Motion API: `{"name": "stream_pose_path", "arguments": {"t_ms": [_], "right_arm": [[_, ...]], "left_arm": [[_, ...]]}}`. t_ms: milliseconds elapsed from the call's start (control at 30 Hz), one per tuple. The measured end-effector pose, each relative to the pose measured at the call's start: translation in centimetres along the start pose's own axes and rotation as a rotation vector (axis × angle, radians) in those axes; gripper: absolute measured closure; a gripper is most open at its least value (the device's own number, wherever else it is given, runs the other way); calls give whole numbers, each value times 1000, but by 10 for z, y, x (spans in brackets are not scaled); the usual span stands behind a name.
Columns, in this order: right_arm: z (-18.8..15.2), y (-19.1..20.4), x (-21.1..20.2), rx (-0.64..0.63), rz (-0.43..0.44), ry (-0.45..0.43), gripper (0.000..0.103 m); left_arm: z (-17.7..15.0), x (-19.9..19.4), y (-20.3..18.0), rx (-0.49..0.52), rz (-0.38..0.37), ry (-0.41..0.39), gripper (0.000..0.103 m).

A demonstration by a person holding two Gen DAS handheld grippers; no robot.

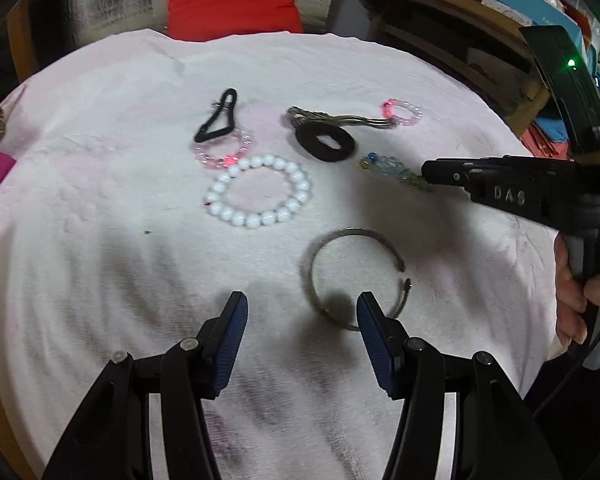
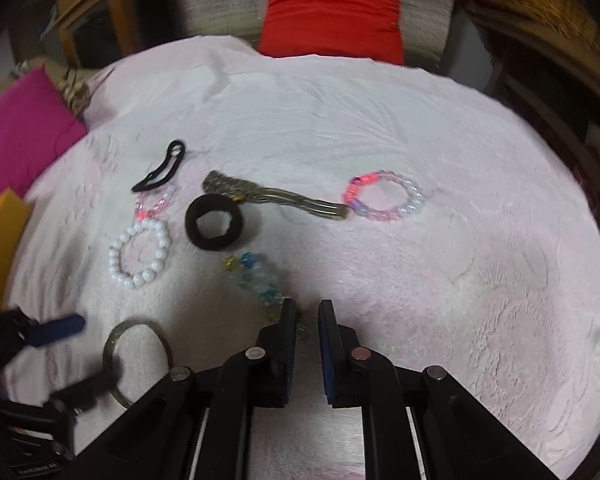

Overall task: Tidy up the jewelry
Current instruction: 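Close right tool on the glass bead charm while left tool grips the silver bangle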

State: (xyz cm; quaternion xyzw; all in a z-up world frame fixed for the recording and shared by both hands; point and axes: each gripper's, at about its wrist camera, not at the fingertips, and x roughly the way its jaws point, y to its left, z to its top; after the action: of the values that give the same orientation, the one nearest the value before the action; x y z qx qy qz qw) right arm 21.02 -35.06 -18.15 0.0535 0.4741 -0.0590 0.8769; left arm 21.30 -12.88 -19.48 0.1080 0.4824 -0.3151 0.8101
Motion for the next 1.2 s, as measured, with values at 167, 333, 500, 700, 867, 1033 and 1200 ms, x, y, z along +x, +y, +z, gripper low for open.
{"name": "stream_pose_path", "arguments": {"t_ms": [167, 333, 500, 700, 867, 1033, 1200], "right_arm": [[0, -20, 0, 85, 80, 24, 91], [-1, -32, 2, 157, 162, 45, 91], [-3, -47, 0, 221, 251, 42, 91], [4, -45, 1, 242, 305, 63, 85], [10, -29, 3, 210, 279, 39, 20], [8, -12, 17, 122, 163, 76, 42], [5, 6, 18, -19, 30, 38, 62]], "left_arm": [[5, 2, 0, -27, -47, -10, 49], [9, 6, -14, -3, -70, -5, 63], [13, 13, -29, 31, -23, 4, 47], [12, 10, -30, 40, -2, -4, 30], [8, 16, -28, 34, -12, 25, 28], [7, 17, -25, 11, -45, 23, 28], [3, 14, -23, -6, -63, 18, 28]]}}
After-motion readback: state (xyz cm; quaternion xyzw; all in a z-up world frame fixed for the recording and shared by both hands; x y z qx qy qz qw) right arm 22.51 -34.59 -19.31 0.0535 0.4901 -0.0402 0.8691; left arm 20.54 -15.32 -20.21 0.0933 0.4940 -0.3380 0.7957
